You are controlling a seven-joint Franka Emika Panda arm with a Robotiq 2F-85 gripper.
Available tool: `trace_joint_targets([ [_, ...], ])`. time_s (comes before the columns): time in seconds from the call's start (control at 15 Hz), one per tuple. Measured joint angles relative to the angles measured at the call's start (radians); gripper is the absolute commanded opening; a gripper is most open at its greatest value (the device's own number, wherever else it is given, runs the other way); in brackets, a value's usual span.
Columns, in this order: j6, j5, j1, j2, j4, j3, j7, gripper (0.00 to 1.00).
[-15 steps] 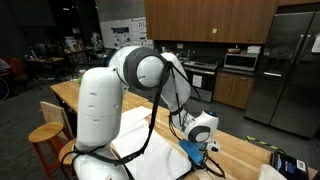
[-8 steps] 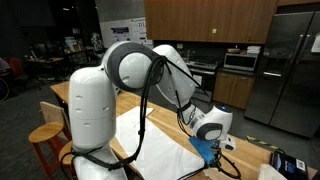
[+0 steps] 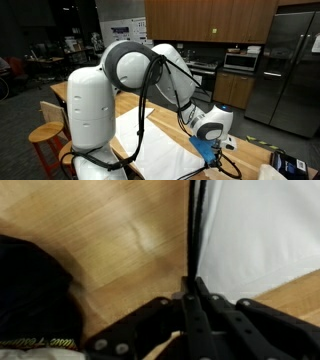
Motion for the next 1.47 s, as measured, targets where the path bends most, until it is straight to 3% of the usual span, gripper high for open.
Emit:
trace_joint_targets([
  [0.53, -0.001, -0.057, 0.003, 0.011, 0.004, 0.000, 0.001, 0.85],
  [0.67, -0.084, 0.002, -0.003, 0.010, 0.009, 0.015, -0.102, 0.98],
  [0.73, -0.129, 0.030, -0.006, 0.008, 0.010, 0.022, -0.157, 0.80],
  [0.93, -0.224, 0.062, -0.006, -0.002, 0.009, 0.032, -0.248, 0.98],
  [1.47, -0.230, 0.062, -0.005, 0.012, 0.008, 0.032, -0.256, 1.00],
])
